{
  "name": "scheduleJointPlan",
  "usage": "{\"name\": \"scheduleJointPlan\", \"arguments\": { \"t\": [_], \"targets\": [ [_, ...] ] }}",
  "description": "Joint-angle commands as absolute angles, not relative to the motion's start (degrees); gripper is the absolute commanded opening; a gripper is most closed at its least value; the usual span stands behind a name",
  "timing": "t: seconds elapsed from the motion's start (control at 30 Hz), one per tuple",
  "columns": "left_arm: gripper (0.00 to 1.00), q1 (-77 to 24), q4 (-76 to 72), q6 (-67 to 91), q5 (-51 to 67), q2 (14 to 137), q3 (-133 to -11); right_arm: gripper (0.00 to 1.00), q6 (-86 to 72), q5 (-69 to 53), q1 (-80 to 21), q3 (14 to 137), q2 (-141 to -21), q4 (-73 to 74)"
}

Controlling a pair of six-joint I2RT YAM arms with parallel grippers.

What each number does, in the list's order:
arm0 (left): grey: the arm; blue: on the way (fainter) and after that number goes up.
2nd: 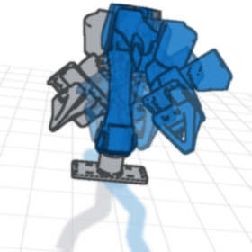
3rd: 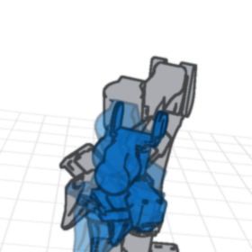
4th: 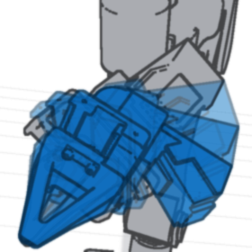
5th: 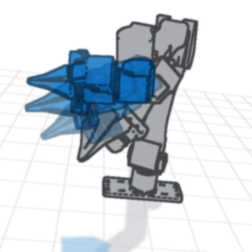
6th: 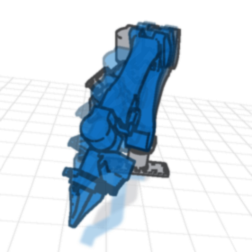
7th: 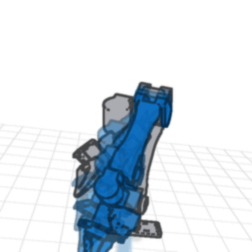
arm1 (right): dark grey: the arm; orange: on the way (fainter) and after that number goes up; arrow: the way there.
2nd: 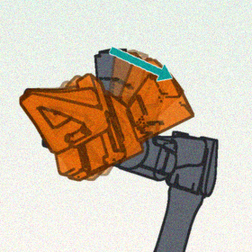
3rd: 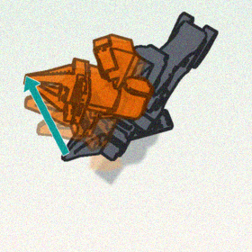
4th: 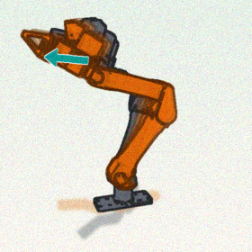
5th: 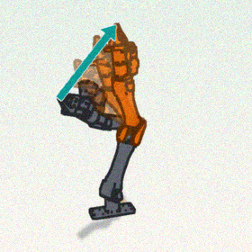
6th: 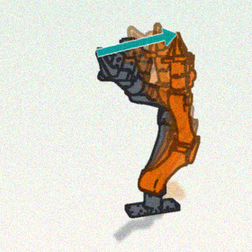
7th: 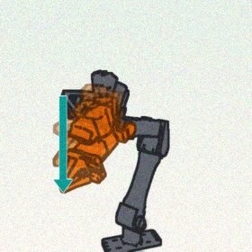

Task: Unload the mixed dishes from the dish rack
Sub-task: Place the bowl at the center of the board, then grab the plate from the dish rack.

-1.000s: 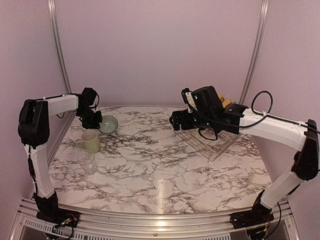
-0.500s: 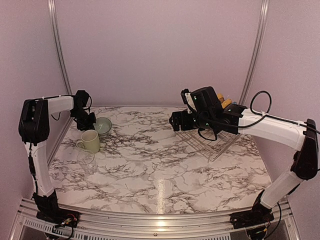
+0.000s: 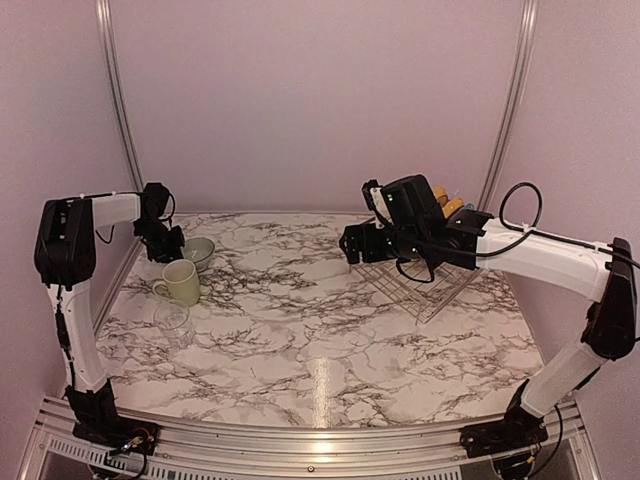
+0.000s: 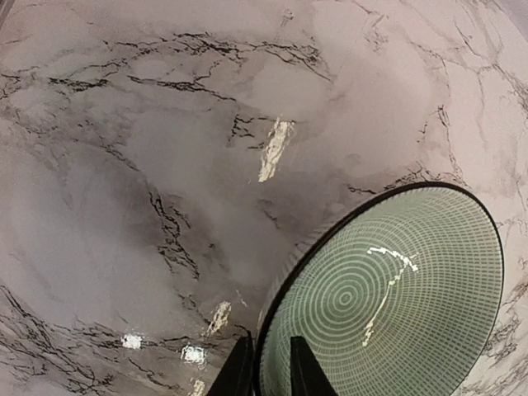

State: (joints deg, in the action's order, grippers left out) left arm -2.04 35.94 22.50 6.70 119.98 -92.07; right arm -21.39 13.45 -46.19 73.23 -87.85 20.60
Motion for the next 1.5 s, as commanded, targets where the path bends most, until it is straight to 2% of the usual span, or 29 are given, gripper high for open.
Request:
{"name": "scheduleJointPlan", "arguments": {
  "t": [0.0, 0.07, 0.23, 0.4, 0.5, 0.7, 0.97, 1.17, 1.3, 1.47],
  "targets": [
    [0.23, -1.38, 35.85, 21.93, 4.84, 118.51, -91.06, 0.92, -21.72, 14.48, -45.72, 72.98, -87.52, 20.65],
    [0.33, -1.28, 35.95, 21.55, 4.53, 117.78, -91.14, 0.92, -21.56, 14.69, -45.70, 73.09, -87.53, 20.70],
    [0.46, -0.97, 36.09, 21.93, 4.54, 114.30, -90.44, 0.92, -20.33, 17.40, -45.70, 73.96, -88.36, 22.24],
    [0.60, -0.96, 37.14, 20.88, -2.92, 106.96, -89.39, 0.93, -18.57, 20.60, -45.32, 74.38, -88.33, 23.76],
    [0.66, -0.97, 37.94, 20.10, -5.51, 101.25, -88.88, 0.94, -18.67, 22.44, -44.04, 74.75, -88.49, 24.97],
    [0.75, -3.25, 36.07, 19.16, 2.31, 88.77, -83.70, 0.95, -27.16, 22.73, -36.39, 74.44, -88.50, 27.49],
    [0.80, -13.37, 31.33, 21.07, 7.07, 71.48, -71.00, 0.95, -38.69, 17.93, -20.37, 75.85, -89.71, 30.74],
    [0.82, -22.60, 23.22, 24.17, 9.87, 62.38, -61.77, 0.92, -42.47, 15.23, -13.84, 80.60, -93.52, 31.51],
    [0.84, -25.70, 15.37, 26.36, 14.24, 59.85, -55.55, 0.92, -42.53, 14.13, -11.86, 83.75, -96.20, 31.08],
    [0.84, -30.31, 12.31, 27.24, 14.96, 61.81, -54.94, 0.87, -44.90, 13.01, -9.31, 84.10, -97.64, 30.04]
  ]
}}
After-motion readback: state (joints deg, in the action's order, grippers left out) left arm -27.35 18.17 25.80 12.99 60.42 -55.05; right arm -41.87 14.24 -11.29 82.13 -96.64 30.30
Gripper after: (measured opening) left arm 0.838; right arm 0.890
